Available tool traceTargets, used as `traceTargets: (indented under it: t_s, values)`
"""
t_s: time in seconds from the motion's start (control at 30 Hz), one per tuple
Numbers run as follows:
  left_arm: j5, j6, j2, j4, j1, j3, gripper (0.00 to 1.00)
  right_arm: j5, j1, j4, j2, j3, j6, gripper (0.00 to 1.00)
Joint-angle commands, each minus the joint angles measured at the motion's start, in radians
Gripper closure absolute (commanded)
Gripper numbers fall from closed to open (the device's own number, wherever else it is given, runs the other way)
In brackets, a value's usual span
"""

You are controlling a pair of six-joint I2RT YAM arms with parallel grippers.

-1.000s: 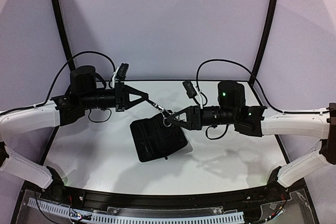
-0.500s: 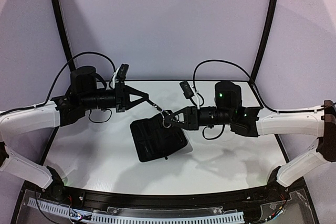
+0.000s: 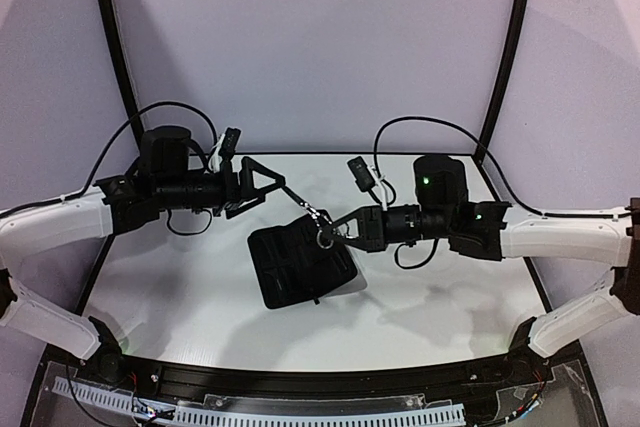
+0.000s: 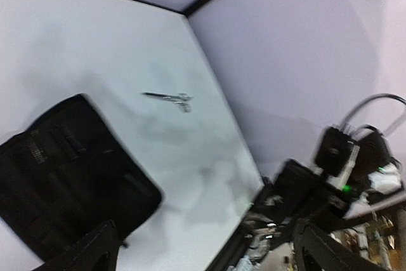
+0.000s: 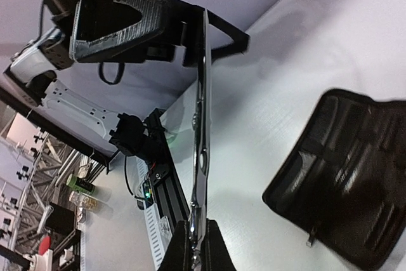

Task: Sort the hair-cutting tools

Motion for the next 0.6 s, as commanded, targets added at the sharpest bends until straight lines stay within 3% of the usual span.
traceTargets:
  t_s: [0.0,0.23,0.57]
  values:
    - [-0.209,0.095,0.030,-0.302,0.028,0.102,0.01,0.052,-0.025,-0.139,-0.069,-0.024,0.044,1.00]
    - [-0.041,0.099,0.281,-0.314,0.151,0.205,0.01,0.043,-0.037,-0.293,-0.072,-0.089,0.103,1.00]
    - [0.022,0.172,0.578,-0.350,0.174,0.381,0.01,0.044,-0.044,-0.424,-0.014,-0.144,0.200,1.00]
